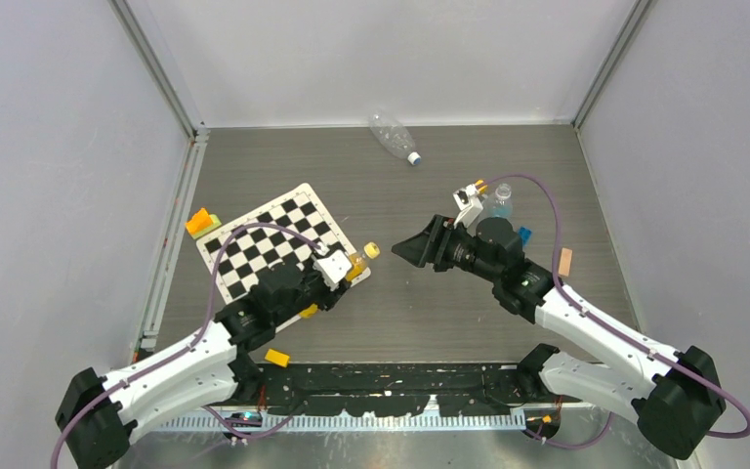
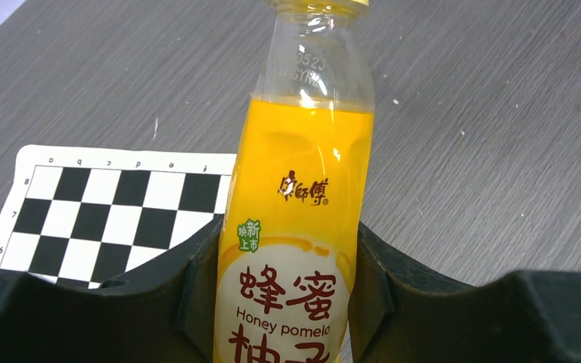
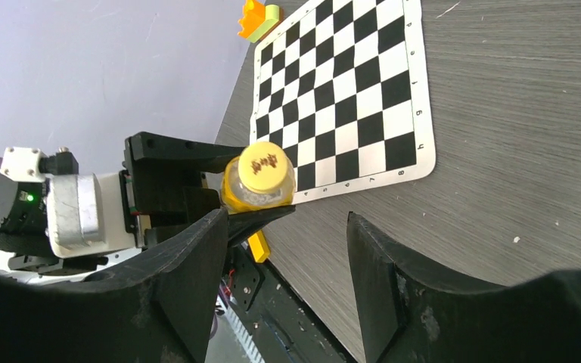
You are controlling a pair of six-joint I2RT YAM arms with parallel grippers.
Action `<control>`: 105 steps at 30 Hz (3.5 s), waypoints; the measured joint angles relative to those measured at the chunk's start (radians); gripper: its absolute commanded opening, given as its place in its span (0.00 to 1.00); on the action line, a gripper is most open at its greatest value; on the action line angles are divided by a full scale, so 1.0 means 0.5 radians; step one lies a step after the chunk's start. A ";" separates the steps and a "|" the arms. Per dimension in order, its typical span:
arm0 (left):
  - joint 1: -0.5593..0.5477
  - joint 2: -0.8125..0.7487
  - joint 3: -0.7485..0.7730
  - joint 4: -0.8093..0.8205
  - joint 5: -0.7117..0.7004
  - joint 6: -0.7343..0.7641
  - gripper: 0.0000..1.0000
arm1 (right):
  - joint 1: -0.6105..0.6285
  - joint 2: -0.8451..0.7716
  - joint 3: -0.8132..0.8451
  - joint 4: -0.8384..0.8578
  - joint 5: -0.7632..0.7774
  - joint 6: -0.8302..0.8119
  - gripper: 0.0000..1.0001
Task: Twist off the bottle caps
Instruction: Unscrew the bottle cap from the plastic bottle.
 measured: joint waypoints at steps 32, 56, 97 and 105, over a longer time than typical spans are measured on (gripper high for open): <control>-0.468 0.221 -0.096 0.295 -0.493 0.359 0.00 | -0.020 0.331 0.124 -0.016 -0.438 -0.055 0.58; -0.469 0.104 -0.144 0.335 -0.507 0.361 0.00 | -0.009 0.378 0.124 -0.041 -0.489 -0.123 0.54; -0.064 0.093 0.154 -0.381 0.794 -0.018 0.00 | 0.034 -0.004 -0.416 0.623 -0.833 -0.721 0.00; 0.031 0.286 0.256 -0.569 1.244 -0.075 0.02 | 0.074 -0.107 -0.690 0.970 -0.951 -0.920 0.00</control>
